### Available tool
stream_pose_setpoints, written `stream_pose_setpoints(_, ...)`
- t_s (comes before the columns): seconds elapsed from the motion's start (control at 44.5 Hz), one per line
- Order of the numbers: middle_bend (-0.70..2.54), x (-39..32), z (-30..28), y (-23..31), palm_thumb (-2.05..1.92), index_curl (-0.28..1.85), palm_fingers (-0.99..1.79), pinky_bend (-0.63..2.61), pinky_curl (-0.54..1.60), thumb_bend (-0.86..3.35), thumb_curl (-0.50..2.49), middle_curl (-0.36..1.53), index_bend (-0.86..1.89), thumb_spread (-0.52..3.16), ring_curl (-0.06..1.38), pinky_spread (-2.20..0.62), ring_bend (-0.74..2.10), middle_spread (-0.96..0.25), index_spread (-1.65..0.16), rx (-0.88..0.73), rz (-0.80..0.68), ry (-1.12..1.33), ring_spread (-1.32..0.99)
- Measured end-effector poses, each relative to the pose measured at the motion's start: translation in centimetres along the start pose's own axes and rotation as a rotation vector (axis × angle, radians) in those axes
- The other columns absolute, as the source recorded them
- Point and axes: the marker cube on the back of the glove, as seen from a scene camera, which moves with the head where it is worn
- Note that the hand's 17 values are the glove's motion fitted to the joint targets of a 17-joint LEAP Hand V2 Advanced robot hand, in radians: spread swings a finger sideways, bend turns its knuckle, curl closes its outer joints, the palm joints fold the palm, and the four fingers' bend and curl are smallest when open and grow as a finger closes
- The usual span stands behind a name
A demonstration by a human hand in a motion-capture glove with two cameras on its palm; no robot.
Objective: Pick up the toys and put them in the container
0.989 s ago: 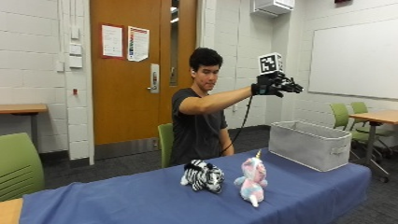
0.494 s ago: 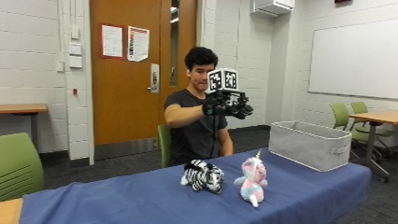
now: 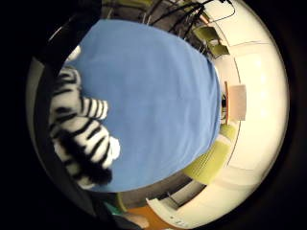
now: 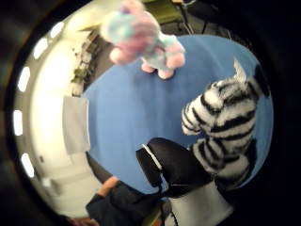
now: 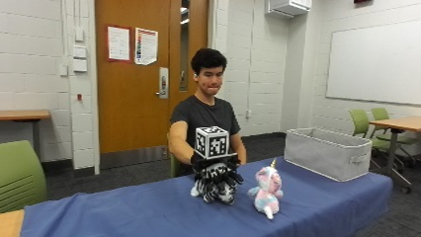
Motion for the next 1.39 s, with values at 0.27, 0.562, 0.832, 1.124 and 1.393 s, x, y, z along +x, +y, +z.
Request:
stream_pose_setpoints(0.27,0.10,0.7,4.4,1.5,0.12,0.38,-0.13,1.06,0.41,0.04,0.29,0.36,0.09,1.14,0.25,-0.09,0.42,-0.10,-0.32,-0.179,-0.016,-0.134,-0.20)
stream_pose_setpoints(0.562,0.26,-0.3,3.6,2.8,0.52,0.38,0.85,1.01,0.34,0.23,0.42,0.36,0.22,1.24,0.32,-0.34,0.84,-0.21,-0.38,0.020,-0.013,-0.087,-0.40)
stream_pose_setpoints(0.832,0.56,-2.0,0.6,1.4,0.64,0.46,1.16,0.82,0.34,0.22,0.56,0.50,0.18,0.99,0.45,-0.44,1.07,-0.36,-0.39,-0.027,0.008,-0.008,-0.43)
stream_pose_setpoints(1.124,0.59,-10.9,-16.5,1.1,0.64,0.54,1.13,0.81,0.35,0.19,0.68,0.55,0.17,0.90,0.47,-0.46,1.14,-0.41,-0.41,0.127,-0.099,-0.102,-0.41)
stream_pose_setpoints(1.393,0.54,-27.0,-27.4,1.3,0.65,0.56,1.09,0.84,0.37,0.18,0.75,0.58,0.14,0.89,0.48,-0.47,1.21,-0.43,-0.41,0.304,-0.279,-0.022,-0.40)
